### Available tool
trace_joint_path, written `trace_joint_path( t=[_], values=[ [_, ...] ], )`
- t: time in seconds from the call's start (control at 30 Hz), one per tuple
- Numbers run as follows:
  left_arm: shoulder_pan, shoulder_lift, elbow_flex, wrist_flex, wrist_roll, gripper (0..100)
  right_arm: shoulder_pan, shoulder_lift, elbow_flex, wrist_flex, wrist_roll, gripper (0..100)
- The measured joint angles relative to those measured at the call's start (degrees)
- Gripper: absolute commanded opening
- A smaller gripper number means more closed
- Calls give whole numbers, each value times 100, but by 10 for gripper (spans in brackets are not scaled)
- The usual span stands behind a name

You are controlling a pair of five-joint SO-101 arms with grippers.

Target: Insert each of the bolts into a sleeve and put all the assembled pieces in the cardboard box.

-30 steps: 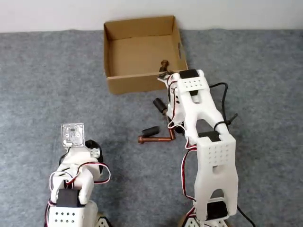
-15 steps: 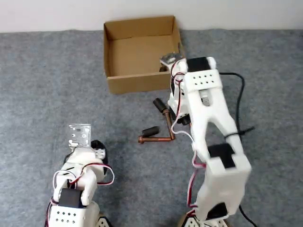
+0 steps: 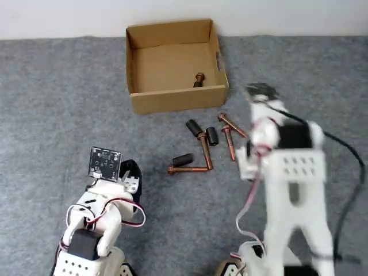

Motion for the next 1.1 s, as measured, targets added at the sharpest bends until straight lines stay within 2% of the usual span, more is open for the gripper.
trace_joint_path(
  t=[0.2, 0.43, 0.7, 0.93, 1.1],
  values=[
    [281, 1688, -1231, 88, 343, 5, 1037, -1521, 1029, -290, -53, 8],
    [545, 4897, -3341, 88, 1143, 5, 1960, -3358, 2127, -905, -53, 8],
    [589, 8264, -5996, 1020, 1688, 5, 2497, -5240, 3367, -958, -53, 8],
    [1116, 10716, -8325, 2171, 1749, 13, 2725, -6259, 3763, -1011, -53, 8],
    [1275, 11956, -9916, 2646, 1855, 135, 2734, -6400, 3833, -1029, -53, 8]
  ],
)
